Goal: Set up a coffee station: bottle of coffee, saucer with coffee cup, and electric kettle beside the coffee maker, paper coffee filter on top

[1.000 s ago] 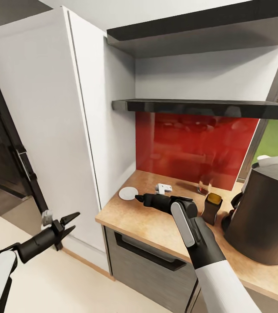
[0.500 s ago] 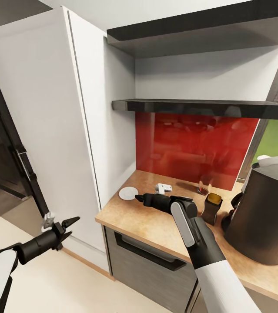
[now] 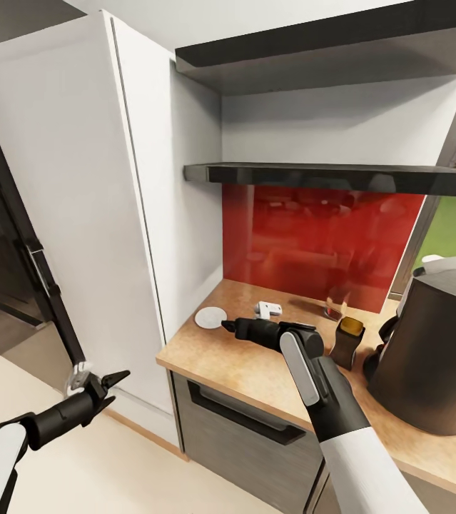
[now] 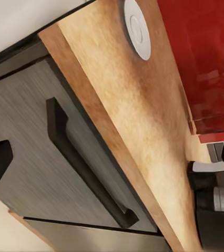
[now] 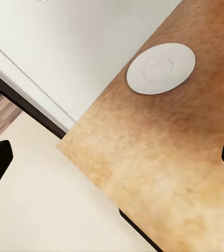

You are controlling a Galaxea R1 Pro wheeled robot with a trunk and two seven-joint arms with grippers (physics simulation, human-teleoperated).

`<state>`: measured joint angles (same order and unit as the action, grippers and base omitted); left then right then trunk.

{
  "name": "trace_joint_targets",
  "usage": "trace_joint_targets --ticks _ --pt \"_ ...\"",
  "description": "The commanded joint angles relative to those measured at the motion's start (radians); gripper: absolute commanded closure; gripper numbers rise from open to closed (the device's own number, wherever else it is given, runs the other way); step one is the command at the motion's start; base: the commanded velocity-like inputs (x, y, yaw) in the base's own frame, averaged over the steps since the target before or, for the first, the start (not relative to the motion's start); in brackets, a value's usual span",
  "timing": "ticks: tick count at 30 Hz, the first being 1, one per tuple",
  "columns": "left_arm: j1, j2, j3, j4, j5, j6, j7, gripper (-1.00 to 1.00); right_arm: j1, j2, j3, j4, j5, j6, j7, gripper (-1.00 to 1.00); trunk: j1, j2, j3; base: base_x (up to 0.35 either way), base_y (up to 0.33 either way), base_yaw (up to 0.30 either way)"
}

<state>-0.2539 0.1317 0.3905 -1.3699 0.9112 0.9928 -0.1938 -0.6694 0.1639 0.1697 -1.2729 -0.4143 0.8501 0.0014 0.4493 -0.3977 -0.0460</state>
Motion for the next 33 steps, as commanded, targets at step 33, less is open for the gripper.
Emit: trace_joint_targets --ticks 33 --pt "0.039 -0.002 -0.042 0.000 -0.011 0.004 -0.001 -1.00 0.001 -0.001 -0.001 0.013 0.001 0.009 0.004 -1.00 0.001 -0.002 -0.002 0.195 0.087 0.000"
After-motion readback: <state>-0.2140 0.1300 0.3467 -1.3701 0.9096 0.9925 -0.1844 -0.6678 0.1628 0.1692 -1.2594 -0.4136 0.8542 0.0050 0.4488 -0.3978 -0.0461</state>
